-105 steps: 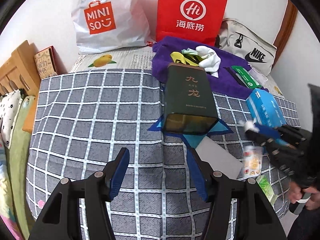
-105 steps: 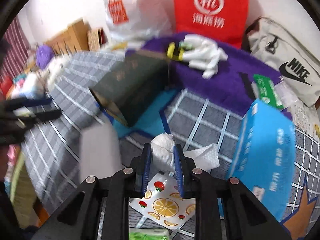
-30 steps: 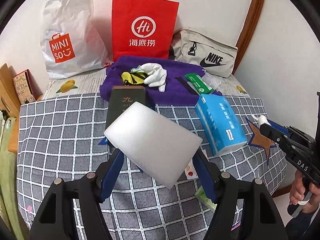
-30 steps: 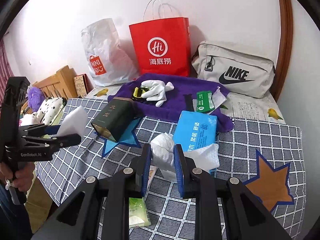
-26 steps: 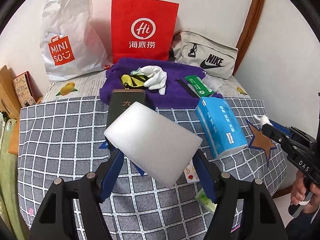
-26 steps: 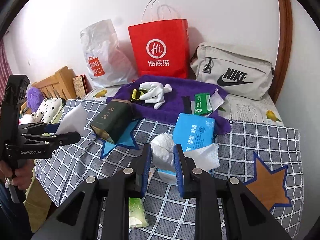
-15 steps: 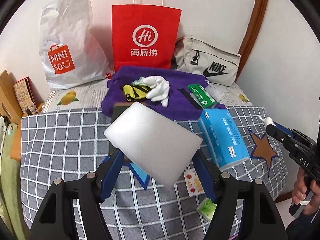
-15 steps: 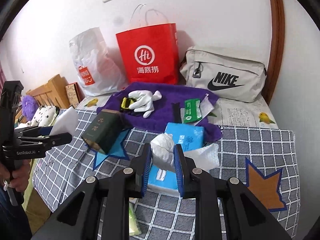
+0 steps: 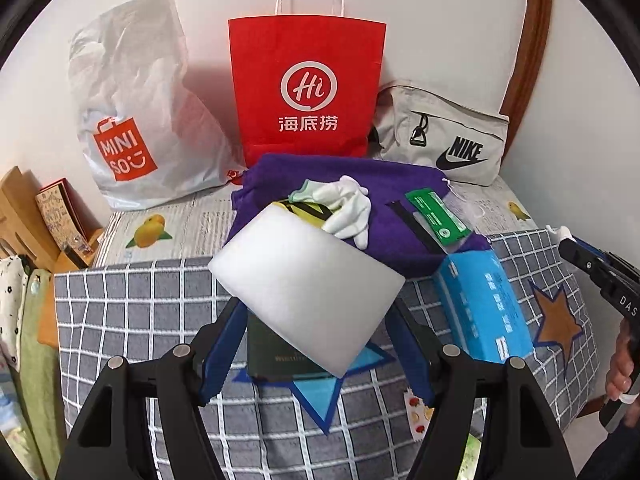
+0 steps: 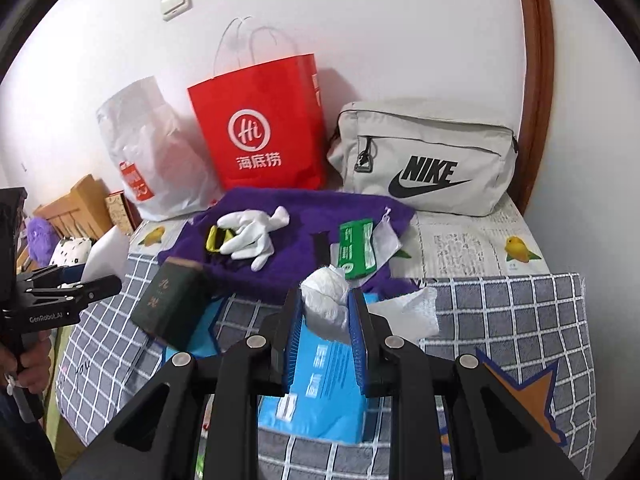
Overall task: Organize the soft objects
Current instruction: 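Carry the tissue with the right gripper while the left carries the sponge to the towel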
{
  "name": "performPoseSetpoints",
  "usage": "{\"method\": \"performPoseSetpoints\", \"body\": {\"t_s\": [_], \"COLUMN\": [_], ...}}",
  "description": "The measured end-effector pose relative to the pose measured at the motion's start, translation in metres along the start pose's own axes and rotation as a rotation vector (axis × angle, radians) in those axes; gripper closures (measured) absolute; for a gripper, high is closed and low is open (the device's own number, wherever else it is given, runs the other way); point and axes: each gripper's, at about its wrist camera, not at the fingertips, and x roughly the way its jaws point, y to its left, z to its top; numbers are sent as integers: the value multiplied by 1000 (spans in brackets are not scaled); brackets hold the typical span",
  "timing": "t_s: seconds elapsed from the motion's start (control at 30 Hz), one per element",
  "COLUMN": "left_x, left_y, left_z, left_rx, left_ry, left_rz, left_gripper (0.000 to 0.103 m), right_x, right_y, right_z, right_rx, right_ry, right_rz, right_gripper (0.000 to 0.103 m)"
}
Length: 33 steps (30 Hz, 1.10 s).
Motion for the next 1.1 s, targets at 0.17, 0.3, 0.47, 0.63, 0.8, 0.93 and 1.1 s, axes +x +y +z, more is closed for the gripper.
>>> {"method": "performPoseSetpoints", "body": {"t_s": [0.17,0.3,0.47,0.63,0.8,0.93,1.1], "left_x": [13,25,43,58,79,99,119], "left_y": [2,5,12,12,13,14,12], "left_z": [13,22,37,51,62,68,74], "left_rx": [10,12,0,12,11,13,20], "left_ry": [7,13,24,22,34,53,70], "left_rz": [12,13,19,25,33,35,28], "left_gripper": [33,33,33,33,33,33,33], "right_x": [19,37,65,88,110,129,153], "right_y": [-3,-6,-10,-15,-19,-21,-26], "right_z": [13,24,34,38,42,45,46], "right_rx": [-11,-20,-18,-12,-17,-22,-17], "right_ry": [5,16,35,60,82,106,141], "right_rz": [-3,-5,-5,4,6,7,10], "right_gripper": [80,80,80,80,80,80,80]}}
